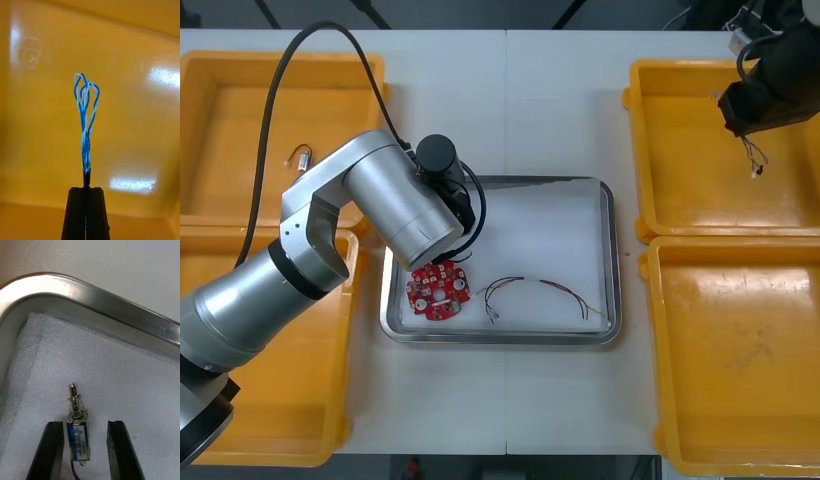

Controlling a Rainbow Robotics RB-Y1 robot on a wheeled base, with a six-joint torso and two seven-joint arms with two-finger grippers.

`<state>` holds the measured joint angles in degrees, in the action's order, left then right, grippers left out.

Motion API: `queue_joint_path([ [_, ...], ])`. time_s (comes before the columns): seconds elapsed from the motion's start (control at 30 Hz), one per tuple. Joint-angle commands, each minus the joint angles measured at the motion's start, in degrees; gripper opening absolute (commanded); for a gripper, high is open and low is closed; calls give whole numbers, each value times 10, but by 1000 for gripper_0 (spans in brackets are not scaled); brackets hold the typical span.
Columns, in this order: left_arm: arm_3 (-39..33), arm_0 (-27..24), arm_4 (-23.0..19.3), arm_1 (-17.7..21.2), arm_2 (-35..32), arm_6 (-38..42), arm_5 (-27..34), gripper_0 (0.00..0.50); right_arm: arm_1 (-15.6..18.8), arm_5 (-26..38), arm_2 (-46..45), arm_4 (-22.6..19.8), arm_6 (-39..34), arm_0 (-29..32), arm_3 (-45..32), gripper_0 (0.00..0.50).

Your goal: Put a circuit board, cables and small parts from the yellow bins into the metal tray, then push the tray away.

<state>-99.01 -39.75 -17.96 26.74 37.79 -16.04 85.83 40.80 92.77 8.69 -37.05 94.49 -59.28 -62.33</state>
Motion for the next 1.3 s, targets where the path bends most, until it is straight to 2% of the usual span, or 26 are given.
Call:
queue_joint_path([
  [0.03, -13, 2, 6, -5, 7, 14, -6, 457, 24, 61, -60, -9, 44, 6, -73, 0],
  [0.1, -26, 1, -1, 1, 5, 15, -3, 491, 24, 93, -81, -14, 54, 22, -119, 0],
  [0.23, -52, -6, -33, 15, -6, 16, 16, 500, 24, 131, -101, -21, 55, 58, -199, 0],
  [0.4, -109, -37, -129, 41, -56, 15, 92, 500, 24, 168, -118, -33, 55, 104, -310, 0],
  [0.6, -145, -84, -210, 86, -120, 8, 174, 500, 23, 172, -139, -76, 55, 133, -367, 0],
  [0.73, -142, -113, -240, 121, -142, 3, 195, 500, 23, 172, -143, -109, 59, 138, -369, 0],
  [0.87, -117, -142, -281, 164, -165, -14, 195, 500, 22, 172, -140, -141, 62, 138, -377, 0],
  [1.03, -48, -169, -333, 204, -203, -97, 195, 500, 23, 172, -116, -176, 63, 138, -409, 0],
  [1.17, 5, -182, -335, 213, -211, -163, 184, 500, 23, 172, -86, -187, 63, 138, -440, 0],
  [1.3, 73, -186, -327, 221, -211, -233, 140, 500, 22, 151, -36, -195, 64, 138, -474, 0],
])
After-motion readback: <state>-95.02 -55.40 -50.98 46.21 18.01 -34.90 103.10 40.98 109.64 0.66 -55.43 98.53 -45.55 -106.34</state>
